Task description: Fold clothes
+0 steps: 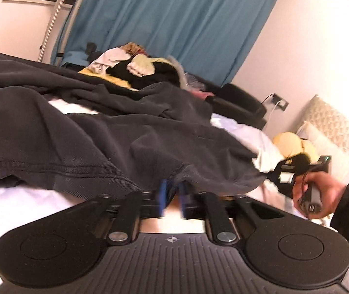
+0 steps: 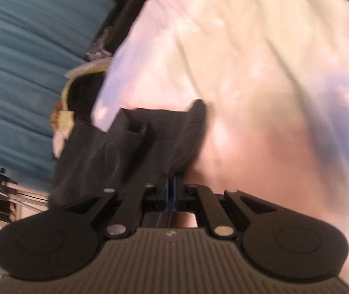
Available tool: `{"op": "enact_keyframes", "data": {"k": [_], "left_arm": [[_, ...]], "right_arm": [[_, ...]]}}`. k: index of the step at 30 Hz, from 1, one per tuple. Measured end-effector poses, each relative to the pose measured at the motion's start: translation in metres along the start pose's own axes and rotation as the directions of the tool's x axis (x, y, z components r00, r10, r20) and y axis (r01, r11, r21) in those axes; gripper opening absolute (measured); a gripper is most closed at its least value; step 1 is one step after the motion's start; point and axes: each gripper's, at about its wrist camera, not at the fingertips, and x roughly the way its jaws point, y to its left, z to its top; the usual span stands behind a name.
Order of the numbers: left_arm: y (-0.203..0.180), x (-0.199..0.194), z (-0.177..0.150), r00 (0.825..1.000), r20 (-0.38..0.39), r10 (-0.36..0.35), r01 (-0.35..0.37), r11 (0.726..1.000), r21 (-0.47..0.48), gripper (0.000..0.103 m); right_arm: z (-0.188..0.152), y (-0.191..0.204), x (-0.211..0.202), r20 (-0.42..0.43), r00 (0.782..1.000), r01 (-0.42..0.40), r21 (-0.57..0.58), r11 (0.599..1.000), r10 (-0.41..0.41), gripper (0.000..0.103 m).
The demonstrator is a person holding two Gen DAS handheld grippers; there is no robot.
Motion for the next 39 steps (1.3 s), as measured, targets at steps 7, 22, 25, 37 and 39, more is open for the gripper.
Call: {"op": "enact_keyframes", "data": {"k": [7,22,25,37,39], "left_arm": [[0.057,-0.078,0.016,0.994,0.089,0.061,-0.02,0.915,-0.403,0.088],[0.26,-0.181,-0.032,0.898,-0.038,0.438,-0.158,0.239,-0.958,0.082],[0.263,-0.175,-0.022,0.888,0.017,0.459,-0.126,0.279,-0.952,0.075],[0.256,-0.239,0.049,0.818,0.194,0.542,-0.081,0.441,-0.894,0.008],[0.254,-0.256,0.071,0.814,0.213,0.54,-0.093,0.484,-0.87,0.008]], "right_arm": [[0.0,0.008,0.027,-0.014,1.0,-0.016,-0.01,1.0,0.016,0.009],[-0.005,0.007,0.023,-0.03,1.0,-0.008,0.008,1.0,0.009,0.06],[-0.006,0.005,0.024,-0.022,1.0,-0.013,0.009,1.0,0.013,0.055],[0.004,0.061,0.004,0.102,0.987,-0.101,-0.195,0.976,0.123,0.005],[0.015,0.082,-0.014,0.126,0.973,-0.156,-0.262,0.952,0.194,0.004]]}}
